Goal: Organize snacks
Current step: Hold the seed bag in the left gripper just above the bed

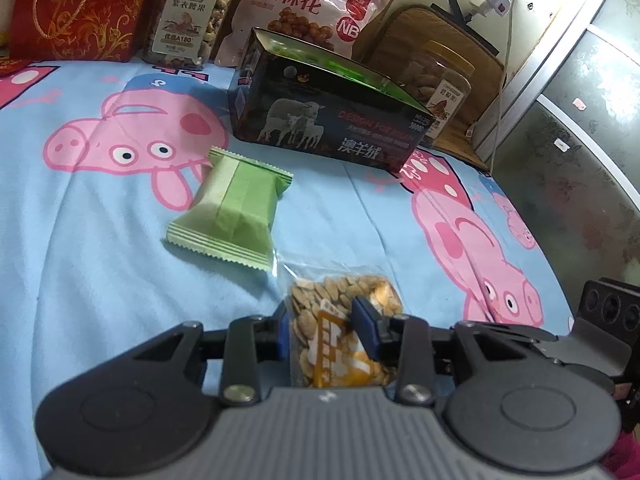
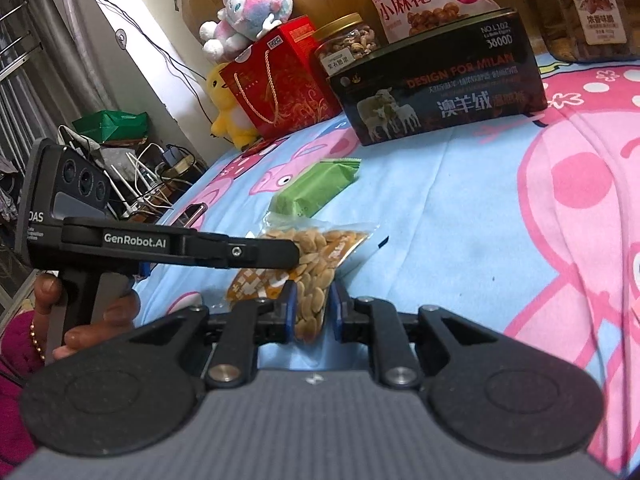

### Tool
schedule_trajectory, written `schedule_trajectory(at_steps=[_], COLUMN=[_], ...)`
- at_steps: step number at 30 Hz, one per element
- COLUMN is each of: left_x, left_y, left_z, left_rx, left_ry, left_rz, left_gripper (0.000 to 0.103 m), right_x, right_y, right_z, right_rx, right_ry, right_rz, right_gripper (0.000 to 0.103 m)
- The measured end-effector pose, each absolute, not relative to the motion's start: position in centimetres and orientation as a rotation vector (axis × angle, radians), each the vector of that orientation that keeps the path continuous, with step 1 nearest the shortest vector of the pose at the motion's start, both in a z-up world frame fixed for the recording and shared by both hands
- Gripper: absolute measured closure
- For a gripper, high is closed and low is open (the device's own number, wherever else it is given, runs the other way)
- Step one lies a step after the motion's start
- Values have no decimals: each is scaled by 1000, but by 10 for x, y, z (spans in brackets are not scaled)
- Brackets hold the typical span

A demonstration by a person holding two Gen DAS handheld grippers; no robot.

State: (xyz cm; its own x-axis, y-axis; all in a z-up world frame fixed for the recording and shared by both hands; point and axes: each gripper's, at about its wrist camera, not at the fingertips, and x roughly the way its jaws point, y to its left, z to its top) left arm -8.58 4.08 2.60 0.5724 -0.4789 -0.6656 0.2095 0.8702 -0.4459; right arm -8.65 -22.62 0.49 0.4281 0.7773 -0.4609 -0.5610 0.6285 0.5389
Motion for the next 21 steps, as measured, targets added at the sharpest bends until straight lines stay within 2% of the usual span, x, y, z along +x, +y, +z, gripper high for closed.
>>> schedule_trajectory(at_steps=[21], left_x=[-94], left_y=[40], left_z=[28], left_rx=[-321], left_ry=[864], left_rz=[-379], left_gripper=[67], right_x=[-97], right_y=[-219], right_z=[7], right_rx=[295], right_ry=[714], right_rz=[837], right_gripper=[70])
